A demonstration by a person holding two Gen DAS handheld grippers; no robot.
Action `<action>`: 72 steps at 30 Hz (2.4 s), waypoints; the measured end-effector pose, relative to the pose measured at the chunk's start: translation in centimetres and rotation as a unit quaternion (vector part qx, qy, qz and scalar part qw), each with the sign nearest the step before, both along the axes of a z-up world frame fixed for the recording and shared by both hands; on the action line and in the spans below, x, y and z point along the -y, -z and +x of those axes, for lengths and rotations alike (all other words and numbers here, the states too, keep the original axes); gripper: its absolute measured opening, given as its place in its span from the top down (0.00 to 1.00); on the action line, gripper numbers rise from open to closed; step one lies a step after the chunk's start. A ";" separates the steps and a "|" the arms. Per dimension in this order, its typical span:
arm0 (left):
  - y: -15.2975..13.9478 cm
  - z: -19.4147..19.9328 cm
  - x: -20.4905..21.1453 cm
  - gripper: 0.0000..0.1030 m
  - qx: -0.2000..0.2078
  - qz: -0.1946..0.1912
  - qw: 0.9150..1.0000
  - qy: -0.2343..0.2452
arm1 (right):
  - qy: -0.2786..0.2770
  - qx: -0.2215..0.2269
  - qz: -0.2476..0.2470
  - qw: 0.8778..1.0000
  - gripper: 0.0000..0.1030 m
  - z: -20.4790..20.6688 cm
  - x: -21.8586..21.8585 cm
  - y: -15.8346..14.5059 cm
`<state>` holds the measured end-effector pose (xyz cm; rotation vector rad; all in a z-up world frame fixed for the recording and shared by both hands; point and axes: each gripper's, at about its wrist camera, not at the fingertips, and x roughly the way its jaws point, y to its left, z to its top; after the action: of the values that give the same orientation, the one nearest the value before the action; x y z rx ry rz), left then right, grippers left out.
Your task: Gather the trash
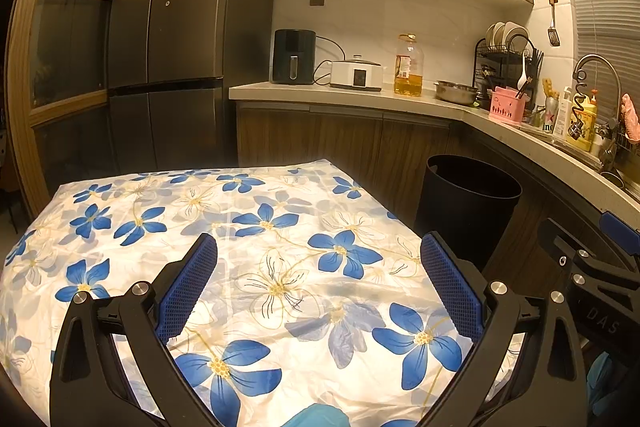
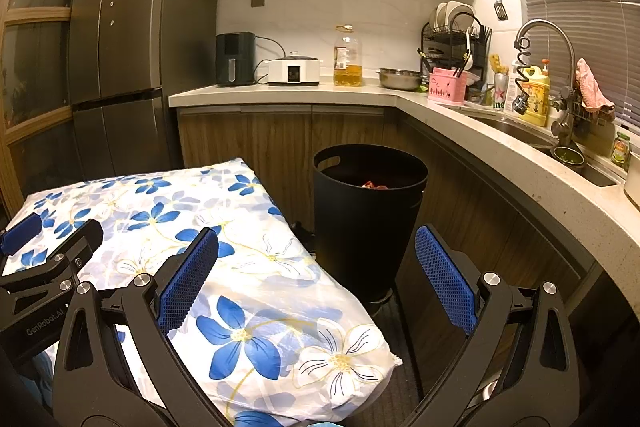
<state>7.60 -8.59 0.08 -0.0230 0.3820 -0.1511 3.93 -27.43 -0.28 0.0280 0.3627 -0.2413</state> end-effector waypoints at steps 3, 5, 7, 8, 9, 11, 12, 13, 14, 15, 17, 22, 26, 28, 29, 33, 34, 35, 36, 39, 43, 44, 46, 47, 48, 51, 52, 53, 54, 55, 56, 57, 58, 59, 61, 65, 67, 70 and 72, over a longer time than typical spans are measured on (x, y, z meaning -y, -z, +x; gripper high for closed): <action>0.0 0.0 0.1 0.06 0.000 0.001 1.000 -0.001 | 0.001 0.000 0.000 1.000 0.05 0.0 0.0 0.0; 0.0 0.0 0.0 0.06 0.000 0.000 1.000 0.000 | 0.000 0.001 0.000 1.000 0.05 0.0 0.0 0.0; 0.0 0.0 0.2 0.06 0.000 0.001 1.000 0.000 | 0.001 0.000 0.000 1.000 0.05 0.0 0.0 0.0; 0.0 0.0 0.1 0.06 0.000 0.001 1.000 0.000 | 0.000 0.000 0.000 1.000 0.05 0.0 0.0 0.0; 0.0 0.0 0.2 0.06 0.000 0.000 1.000 0.000 | 0.000 0.000 0.000 1.000 0.05 0.0 0.0 0.0; 0.0 0.0 0.1 0.06 0.000 0.000 1.000 0.000 | 0.001 0.000 0.000 1.000 0.05 0.0 0.0 0.0; 0.0 0.0 0.2 0.06 0.000 0.000 1.000 0.000 | 0.001 0.000 0.000 1.000 0.05 0.0 0.0 -0.1; 0.0 0.0 0.2 0.06 0.001 0.000 1.000 -0.001 | 0.000 0.001 0.000 1.000 0.05 0.0 0.0 0.0; 0.0 0.0 0.2 0.06 0.000 0.000 1.000 -0.001 | 0.001 0.000 0.000 1.000 0.05 0.0 0.0 0.0; 0.0 0.0 0.1 0.06 0.000 0.000 1.000 0.000 | 0.001 0.000 0.000 1.000 0.05 0.0 0.0 0.0; 0.0 0.0 0.2 0.06 0.000 0.000 1.000 -0.001 | 0.000 0.000 0.000 1.000 0.05 0.0 0.0 0.0; 0.0 -0.1 0.1 0.06 0.001 0.000 1.000 0.000 | 0.001 0.001 0.000 1.000 0.05 0.0 0.0 0.0; 0.0 0.0 0.2 0.06 0.000 0.000 1.000 0.001 | 0.001 0.001 0.000 1.000 0.05 0.0 0.1 0.0; 0.0 -0.1 0.2 0.06 0.000 0.000 1.000 0.001 | 0.002 0.000 0.000 1.000 0.05 0.0 0.1 0.0; 0.0 -0.1 0.2 0.06 0.001 0.000 1.000 0.001 | 0.002 0.000 0.000 1.000 0.05 0.1 0.1 0.0; 0.0 -0.1 0.2 0.06 0.000 0.000 1.000 0.001 | 0.002 0.000 0.000 1.000 0.05 0.1 0.0 0.0; 0.0 -0.1 0.3 0.06 0.001 0.000 1.000 0.001 | 0.002 0.000 0.000 1.000 0.05 0.1 0.0 0.0; 0.0 -0.1 0.2 0.06 0.001 0.001 1.000 0.001 | 0.002 0.000 0.000 1.000 0.05 0.1 0.1 0.0; 0.0 -0.1 0.3 0.06 0.001 0.001 1.000 0.001 | 0.002 0.000 0.000 1.000 0.05 0.1 0.1 0.0; 0.0 -0.1 0.3 0.06 0.000 0.001 1.000 0.001 | 0.002 0.000 0.000 1.000 0.05 0.1 0.2 0.1; 0.0 -0.1 0.3 0.06 0.000 0.001 1.000 0.000 | 0.004 0.000 0.001 1.000 0.05 0.1 0.2 0.2; 0.0 -0.1 0.3 0.06 0.000 0.000 1.000 0.000 | 0.003 0.000 0.001 1.000 0.05 0.1 0.2 0.1; 0.0 -0.1 0.3 0.06 0.000 0.001 1.000 0.000 | 0.003 0.000 0.000 1.000 0.05 0.1 0.2 0.2; 0.0 -0.1 0.3 0.06 0.000 0.001 1.000 0.000 | 0.003 0.000 0.001 1.000 0.05 0.1 0.3 0.1; 0.0 -0.1 0.3 0.06 0.000 0.000 1.000 0.001 | 0.003 0.000 0.001 1.000 0.05 0.1 0.2 0.2; 0.0 -0.1 0.3 0.06 0.000 0.001 1.000 0.000 | 0.003 -0.001 0.001 1.000 0.05 0.1 0.2 0.1; -0.1 -0.1 0.3 0.06 0.000 0.001 1.000 0.001 | 0.003 -0.001 0.001 1.000 0.05 0.1 0.2 0.2; 0.0 -0.1 0.3 0.06 0.001 0.001 1.000 0.000 | 0.003 -0.001 0.001 1.000 0.05 0.0 0.3 0.3; -0.1 -0.1 0.3 0.06 0.001 0.003 1.000 0.000 | 0.003 -0.001 0.001 1.000 0.05 0.0 0.2 0.3; -0.1 -0.1 0.3 0.06 0.001 0.003 1.000 0.000 | 0.003 -0.001 0.001 1.000 0.05 0.0 0.3 0.3; 0.0 -0.1 0.4 0.06 0.001 0.004 1.000 0.002 | 0.003 -0.001 0.001 1.000 0.05 0.0 0.3 0.3; 0.1 -0.1 0.5 0.06 0.002 0.004 1.000 0.003 | 0.004 -0.001 0.001 1.000 0.05 0.0 0.2 0.3; 0.2 -0.1 0.5 0.06 0.002 0.005 1.000 0.003 | 0.003 -0.001 0.001 1.000 0.05 0.0 0.3 0.3; 0.3 -0.2 0.6 0.06 0.002 0.005 1.000 0.004 | 0.004 -0.001 0.001 1.000 0.05 0.1 0.3 0.3; 0.4 -0.3 0.6 0.06 0.003 0.006 1.000 0.006 | 0.003 -0.001 0.002 1.000 0.05 0.0 0.3 0.3; 0.5 -0.4 0.7 0.06 0.005 0.010 1.000 0.011 | 0.004 -0.001 0.001 1.000 0.05 0.1 0.3 0.3; 0.4 -0.4 0.9 0.10 0.005 0.014 1.000 0.010 | 0.004 -0.002 0.002 1.000 0.05 0.1 0.3 0.4; 0.5 -0.3 0.9 0.19 0.002 0.018 1.000 0.012 | 0.004 -0.001 0.002 1.000 0.05 0.1 0.4 0.4; 0.5 -0.2 0.9 0.24 0.000 0.020 1.000 0.013 | 0.004 -0.001 0.002 1.000 0.05 0.1 0.4 0.3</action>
<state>7.39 -9.50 -0.45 0.0215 0.3862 -0.1688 4.00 -27.86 -0.63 0.0325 0.3658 -0.2482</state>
